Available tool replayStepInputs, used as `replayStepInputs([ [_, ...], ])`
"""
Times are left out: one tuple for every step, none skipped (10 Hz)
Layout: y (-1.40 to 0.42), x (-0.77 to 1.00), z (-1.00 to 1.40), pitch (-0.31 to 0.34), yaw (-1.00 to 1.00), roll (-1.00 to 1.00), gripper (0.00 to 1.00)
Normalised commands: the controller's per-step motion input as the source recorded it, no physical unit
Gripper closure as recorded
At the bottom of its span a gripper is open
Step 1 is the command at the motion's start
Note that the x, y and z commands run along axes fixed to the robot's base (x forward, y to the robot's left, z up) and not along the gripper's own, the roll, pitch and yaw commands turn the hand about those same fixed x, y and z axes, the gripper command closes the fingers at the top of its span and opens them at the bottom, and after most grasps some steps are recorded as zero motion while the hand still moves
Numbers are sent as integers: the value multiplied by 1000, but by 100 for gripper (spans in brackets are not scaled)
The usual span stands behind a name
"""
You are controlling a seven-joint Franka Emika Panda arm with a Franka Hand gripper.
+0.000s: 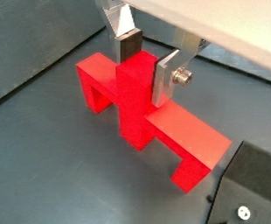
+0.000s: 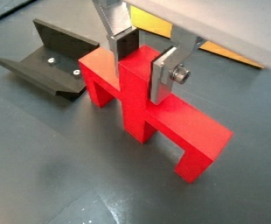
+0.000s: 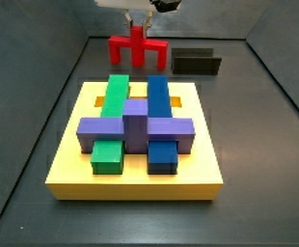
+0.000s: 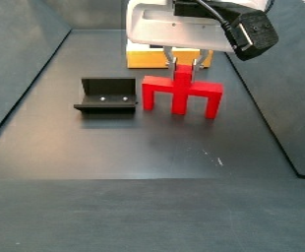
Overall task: Pick up the red object. Move up. Move to above the board. Insert the red object.
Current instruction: Pick up the red object.
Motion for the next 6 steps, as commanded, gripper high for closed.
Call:
replayStepInputs([
  [0,0,0,0,0,0,100],
  [0,0,0,0,0,0,100],
  [0,0,0,0,0,0,100],
  [0,0,0,0,0,0,100],
  [0,0,0,0,0,0,100],
  [0,0,0,0,0,0,100],
])
